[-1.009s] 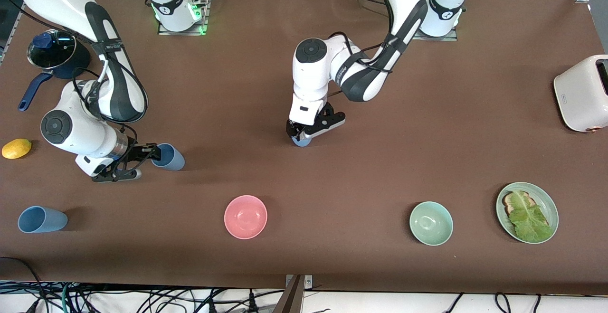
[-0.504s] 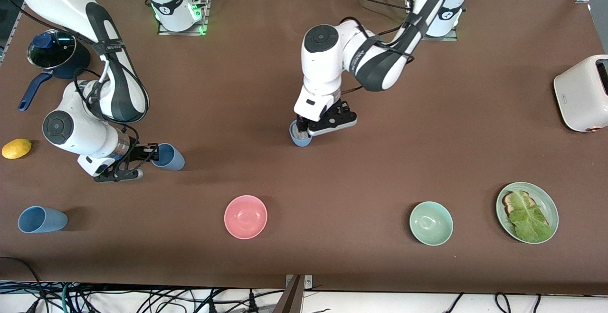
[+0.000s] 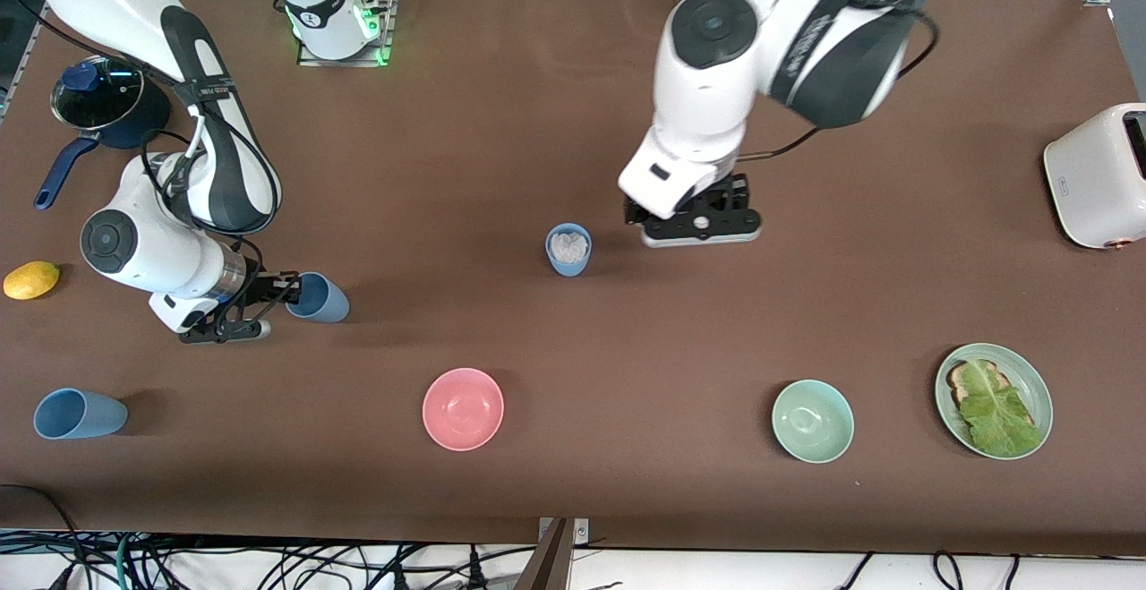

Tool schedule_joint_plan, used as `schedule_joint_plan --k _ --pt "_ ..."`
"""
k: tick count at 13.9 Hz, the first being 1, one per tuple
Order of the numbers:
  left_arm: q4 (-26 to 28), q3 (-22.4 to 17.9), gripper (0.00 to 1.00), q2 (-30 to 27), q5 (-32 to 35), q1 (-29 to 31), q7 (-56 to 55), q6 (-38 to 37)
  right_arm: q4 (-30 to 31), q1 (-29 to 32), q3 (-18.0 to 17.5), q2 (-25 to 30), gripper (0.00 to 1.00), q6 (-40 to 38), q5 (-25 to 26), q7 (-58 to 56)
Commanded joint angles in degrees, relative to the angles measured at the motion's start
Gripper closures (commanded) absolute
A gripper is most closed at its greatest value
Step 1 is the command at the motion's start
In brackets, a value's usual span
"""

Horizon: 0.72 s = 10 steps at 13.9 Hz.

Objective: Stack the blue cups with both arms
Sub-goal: 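Lower the tissue cup with the left gripper while the right gripper lifts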

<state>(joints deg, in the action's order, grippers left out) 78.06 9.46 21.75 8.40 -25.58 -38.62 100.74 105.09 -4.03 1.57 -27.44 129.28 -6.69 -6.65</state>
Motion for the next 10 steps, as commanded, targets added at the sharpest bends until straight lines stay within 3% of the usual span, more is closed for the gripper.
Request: schedule_joint_plan --k 1,3,6,10 --pt "0.3 1.9 0.00 -3.6 -1.9 4.3 6.3 -2.7 -4.8 -0.4 -0.4 0.9 1.00 -5.9 -1.2 -0.6" --pt "0.8 4.5 0.00 -6.9 -1.2 8.6 6.5 -3.8 -10.4 -0.7 -0.4 0.9 1.00 -12.9 -1.0 -0.5" --pt "1.1 5.0 0.00 -10.8 -1.7 14.4 7.8 -4.8 -17.0 -3.2 -0.5 1.0 1.00 -20.5 -0.6 2.8" --pt "1.8 5.4 0.00 -14.1 -2.0 19.0 7.9 -4.9 -19.7 -10.3 -0.4 2.2 1.00 -24.0 0.0 13.6"
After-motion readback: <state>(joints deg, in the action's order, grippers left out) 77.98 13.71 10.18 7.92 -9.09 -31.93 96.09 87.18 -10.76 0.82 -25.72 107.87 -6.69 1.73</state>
